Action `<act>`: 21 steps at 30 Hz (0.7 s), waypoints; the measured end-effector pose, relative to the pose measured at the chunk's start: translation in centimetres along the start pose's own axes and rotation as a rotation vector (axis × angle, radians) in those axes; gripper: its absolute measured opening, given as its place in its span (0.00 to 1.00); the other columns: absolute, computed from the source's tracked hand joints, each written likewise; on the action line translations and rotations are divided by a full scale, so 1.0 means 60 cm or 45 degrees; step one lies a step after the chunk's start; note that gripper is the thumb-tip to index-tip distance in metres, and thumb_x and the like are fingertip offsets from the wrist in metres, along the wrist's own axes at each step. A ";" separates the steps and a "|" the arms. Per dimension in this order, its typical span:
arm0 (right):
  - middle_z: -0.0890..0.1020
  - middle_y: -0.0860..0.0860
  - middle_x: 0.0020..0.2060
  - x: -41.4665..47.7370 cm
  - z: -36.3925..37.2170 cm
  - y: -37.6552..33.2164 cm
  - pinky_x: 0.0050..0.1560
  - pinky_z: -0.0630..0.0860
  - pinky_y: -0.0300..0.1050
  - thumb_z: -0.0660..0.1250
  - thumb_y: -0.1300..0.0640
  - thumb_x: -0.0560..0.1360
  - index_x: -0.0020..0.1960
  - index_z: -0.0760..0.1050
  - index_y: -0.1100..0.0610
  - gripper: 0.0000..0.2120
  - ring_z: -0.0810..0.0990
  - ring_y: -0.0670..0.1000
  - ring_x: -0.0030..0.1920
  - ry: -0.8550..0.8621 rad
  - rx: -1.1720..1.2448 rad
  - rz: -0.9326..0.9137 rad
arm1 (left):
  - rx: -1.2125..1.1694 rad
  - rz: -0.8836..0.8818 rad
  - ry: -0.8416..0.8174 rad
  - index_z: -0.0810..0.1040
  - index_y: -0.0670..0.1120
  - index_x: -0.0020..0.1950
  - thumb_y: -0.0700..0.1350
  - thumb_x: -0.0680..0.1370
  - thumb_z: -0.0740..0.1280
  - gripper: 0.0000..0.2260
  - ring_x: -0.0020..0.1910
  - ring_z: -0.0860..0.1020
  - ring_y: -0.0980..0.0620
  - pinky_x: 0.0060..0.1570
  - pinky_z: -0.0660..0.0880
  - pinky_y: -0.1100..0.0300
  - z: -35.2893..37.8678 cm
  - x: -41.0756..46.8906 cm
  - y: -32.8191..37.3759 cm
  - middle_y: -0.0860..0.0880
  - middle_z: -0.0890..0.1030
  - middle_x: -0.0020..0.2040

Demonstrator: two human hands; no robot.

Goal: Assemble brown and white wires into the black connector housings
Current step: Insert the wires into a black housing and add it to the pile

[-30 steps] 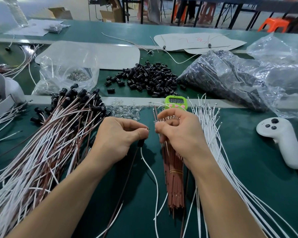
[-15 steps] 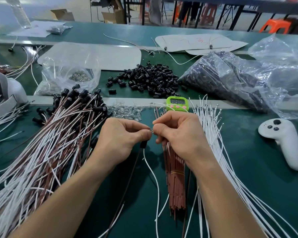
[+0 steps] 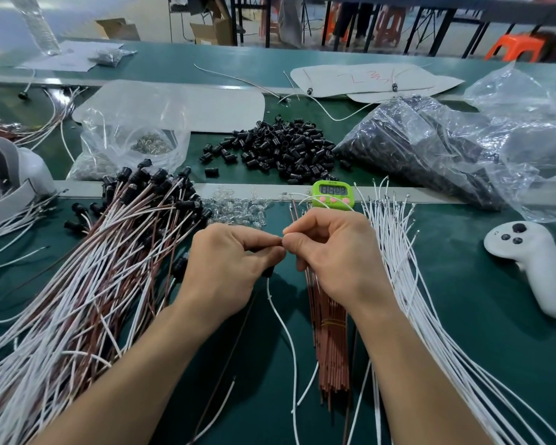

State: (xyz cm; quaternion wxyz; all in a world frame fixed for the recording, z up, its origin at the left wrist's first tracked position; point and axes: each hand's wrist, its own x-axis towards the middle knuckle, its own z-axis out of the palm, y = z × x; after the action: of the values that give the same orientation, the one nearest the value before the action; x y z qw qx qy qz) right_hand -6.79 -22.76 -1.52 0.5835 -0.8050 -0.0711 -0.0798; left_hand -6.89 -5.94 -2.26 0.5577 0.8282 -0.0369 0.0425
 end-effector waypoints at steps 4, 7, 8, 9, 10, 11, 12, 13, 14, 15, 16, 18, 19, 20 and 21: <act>0.83 0.47 0.27 -0.004 0.005 -0.001 0.30 0.74 0.36 0.77 0.63 0.73 0.38 0.83 0.51 0.09 0.81 0.47 0.26 0.055 -0.020 -0.016 | 0.034 0.094 0.073 0.89 0.51 0.45 0.42 0.71 0.80 0.06 0.38 0.84 0.59 0.43 0.83 0.57 0.003 -0.006 0.000 0.57 0.86 0.38; 0.83 0.47 0.27 -0.007 0.015 -0.001 0.29 0.75 0.36 0.77 0.63 0.73 0.39 0.84 0.52 0.08 0.81 0.46 0.25 0.102 -0.014 -0.008 | 0.101 0.196 0.107 0.88 0.53 0.44 0.41 0.71 0.80 0.07 0.37 0.83 0.60 0.41 0.82 0.56 0.005 -0.009 0.001 0.58 0.86 0.38; 0.83 0.46 0.27 -0.007 0.018 -0.001 0.29 0.74 0.35 0.78 0.63 0.73 0.39 0.84 0.52 0.08 0.81 0.46 0.25 0.114 -0.009 -0.010 | 0.108 0.204 0.113 0.88 0.55 0.44 0.41 0.71 0.80 0.08 0.37 0.83 0.60 0.40 0.81 0.57 0.005 -0.010 0.002 0.59 0.85 0.37; 0.83 0.46 0.27 -0.008 0.019 -0.002 0.29 0.74 0.34 0.78 0.63 0.73 0.39 0.84 0.52 0.08 0.81 0.45 0.25 0.126 -0.002 -0.014 | 0.097 0.196 0.111 0.88 0.55 0.43 0.41 0.72 0.80 0.08 0.36 0.83 0.60 0.39 0.81 0.57 0.004 -0.010 0.002 0.60 0.85 0.37; 0.83 0.45 0.27 -0.007 0.019 -0.002 0.29 0.73 0.34 0.78 0.63 0.73 0.39 0.84 0.52 0.08 0.81 0.45 0.25 0.135 0.010 -0.019 | 0.079 0.178 0.103 0.88 0.56 0.42 0.41 0.72 0.79 0.08 0.36 0.83 0.60 0.38 0.81 0.57 0.003 -0.010 0.003 0.60 0.85 0.36; 0.83 0.46 0.27 -0.006 0.018 -0.002 0.29 0.73 0.34 0.78 0.63 0.73 0.39 0.84 0.52 0.09 0.80 0.45 0.25 0.139 0.029 -0.018 | 0.061 0.152 0.085 0.88 0.56 0.41 0.41 0.72 0.79 0.08 0.35 0.84 0.59 0.38 0.81 0.58 0.002 -0.009 0.004 0.60 0.85 0.36; 0.83 0.46 0.27 -0.004 0.016 -0.002 0.29 0.73 0.34 0.77 0.64 0.73 0.39 0.84 0.52 0.09 0.80 0.46 0.25 0.140 0.055 -0.009 | 0.040 0.118 0.055 0.88 0.56 0.42 0.41 0.73 0.78 0.08 0.36 0.85 0.58 0.39 0.82 0.59 0.001 -0.007 0.005 0.59 0.86 0.36; 0.83 0.47 0.26 -0.003 0.014 -0.001 0.29 0.73 0.35 0.77 0.64 0.73 0.39 0.84 0.53 0.08 0.80 0.46 0.25 0.139 0.081 0.006 | 0.010 0.079 0.019 0.88 0.56 0.42 0.41 0.73 0.78 0.08 0.37 0.85 0.57 0.40 0.82 0.60 -0.001 -0.005 0.006 0.58 0.86 0.36; 0.82 0.49 0.26 -0.001 0.012 0.001 0.29 0.73 0.35 0.77 0.64 0.73 0.39 0.84 0.53 0.08 0.79 0.46 0.25 0.140 0.104 0.020 | -0.036 0.036 -0.017 0.89 0.54 0.43 0.40 0.74 0.77 0.08 0.38 0.86 0.56 0.42 0.82 0.61 -0.002 -0.002 0.007 0.56 0.87 0.36; 0.82 0.50 0.26 -0.001 0.010 0.001 0.29 0.73 0.36 0.77 0.64 0.73 0.39 0.84 0.54 0.08 0.79 0.47 0.24 0.141 0.125 0.030 | -0.095 -0.008 -0.049 0.89 0.52 0.44 0.39 0.75 0.76 0.08 0.39 0.86 0.56 0.43 0.81 0.63 -0.003 0.001 0.007 0.54 0.87 0.37; 0.82 0.50 0.25 0.000 0.009 0.002 0.29 0.73 0.37 0.77 0.64 0.73 0.39 0.84 0.54 0.08 0.78 0.47 0.24 0.140 0.140 0.036 | -0.154 -0.049 -0.072 0.89 0.51 0.44 0.38 0.75 0.75 0.08 0.40 0.86 0.55 0.43 0.81 0.65 -0.004 0.003 0.007 0.52 0.87 0.37; 0.82 0.50 0.26 -0.002 0.012 0.003 0.30 0.74 0.39 0.78 0.63 0.72 0.38 0.85 0.53 0.07 0.78 0.47 0.25 0.134 0.143 0.033 | -0.238 -0.115 -0.100 0.89 0.48 0.42 0.36 0.75 0.75 0.07 0.39 0.86 0.54 0.43 0.80 0.66 -0.006 0.004 0.009 0.48 0.87 0.37; 0.82 0.49 0.26 -0.002 0.014 0.003 0.30 0.74 0.39 0.79 0.62 0.72 0.38 0.85 0.53 0.07 0.78 0.46 0.25 0.134 0.131 0.028 | -0.263 -0.140 -0.109 0.89 0.47 0.41 0.36 0.75 0.75 0.07 0.38 0.86 0.54 0.44 0.80 0.66 -0.005 0.004 0.009 0.47 0.87 0.36; 0.83 0.48 0.27 -0.002 0.015 0.003 0.31 0.74 0.37 0.79 0.62 0.71 0.38 0.85 0.52 0.07 0.78 0.45 0.26 0.135 0.117 0.025 | -0.277 -0.159 -0.116 0.89 0.46 0.40 0.37 0.75 0.75 0.06 0.37 0.85 0.53 0.45 0.81 0.65 -0.005 0.004 0.009 0.46 0.87 0.36; 0.83 0.47 0.28 -0.002 0.016 0.003 0.32 0.74 0.36 0.80 0.62 0.71 0.39 0.85 0.53 0.07 0.78 0.43 0.27 0.131 0.108 0.026 | -0.285 -0.171 -0.120 0.89 0.46 0.40 0.37 0.75 0.75 0.06 0.37 0.85 0.53 0.46 0.81 0.64 -0.004 0.004 0.009 0.46 0.86 0.35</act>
State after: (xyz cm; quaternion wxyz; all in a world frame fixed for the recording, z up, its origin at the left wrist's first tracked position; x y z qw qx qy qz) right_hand -6.80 -21.92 -2.00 0.6208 -0.7750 -0.0363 -0.1122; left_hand -6.74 -5.90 -1.64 0.6457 0.7625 -0.0121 -0.0384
